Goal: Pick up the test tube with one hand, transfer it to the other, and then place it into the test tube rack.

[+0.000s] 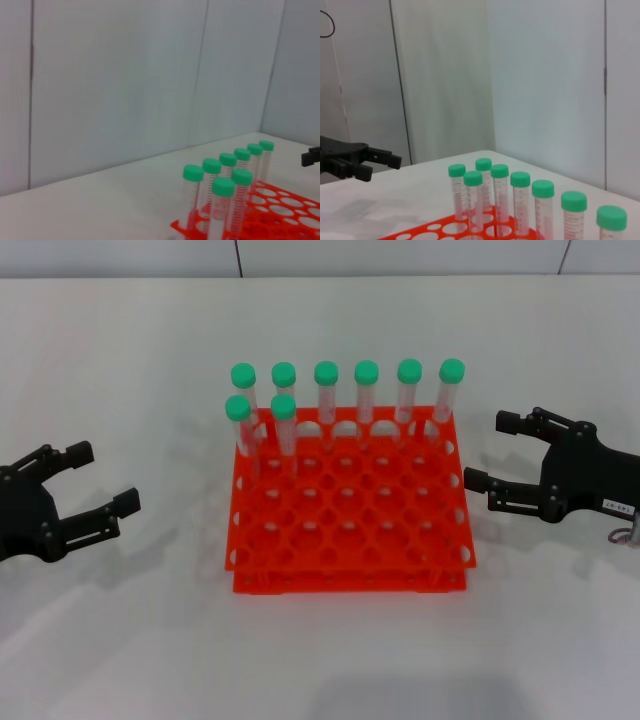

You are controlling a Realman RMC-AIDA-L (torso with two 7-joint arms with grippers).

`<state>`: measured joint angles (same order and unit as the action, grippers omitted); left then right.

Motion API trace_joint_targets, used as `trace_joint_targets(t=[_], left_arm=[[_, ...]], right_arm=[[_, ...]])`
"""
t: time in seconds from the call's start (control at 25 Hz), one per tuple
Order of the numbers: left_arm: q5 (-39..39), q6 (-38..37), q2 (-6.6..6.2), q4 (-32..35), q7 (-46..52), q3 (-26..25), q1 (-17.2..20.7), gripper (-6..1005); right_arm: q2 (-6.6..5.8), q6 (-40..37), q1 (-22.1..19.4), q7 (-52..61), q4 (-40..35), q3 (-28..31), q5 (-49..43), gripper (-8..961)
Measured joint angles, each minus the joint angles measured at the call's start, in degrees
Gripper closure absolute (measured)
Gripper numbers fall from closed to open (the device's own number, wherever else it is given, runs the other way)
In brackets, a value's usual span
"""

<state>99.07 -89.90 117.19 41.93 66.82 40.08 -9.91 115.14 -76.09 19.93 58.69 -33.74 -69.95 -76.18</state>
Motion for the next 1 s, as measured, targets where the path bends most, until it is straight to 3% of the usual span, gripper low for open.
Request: trace_joint_targets(t=[0.2,1.0], left_arm=[[2.1,-1.6,-0.46,0.0,0.4,0.0,-0.9,106],[10.3,-5.4,-1.80,-1.4,2.4,0.4,-5.7,106]], right_arm=[[-0.33,-0.1,-0.6,-0.9,0.5,0.1,-0.3,84],[-1.51,-1.2,-0.5,-0.7,2.6,0.1,-2.3,84]])
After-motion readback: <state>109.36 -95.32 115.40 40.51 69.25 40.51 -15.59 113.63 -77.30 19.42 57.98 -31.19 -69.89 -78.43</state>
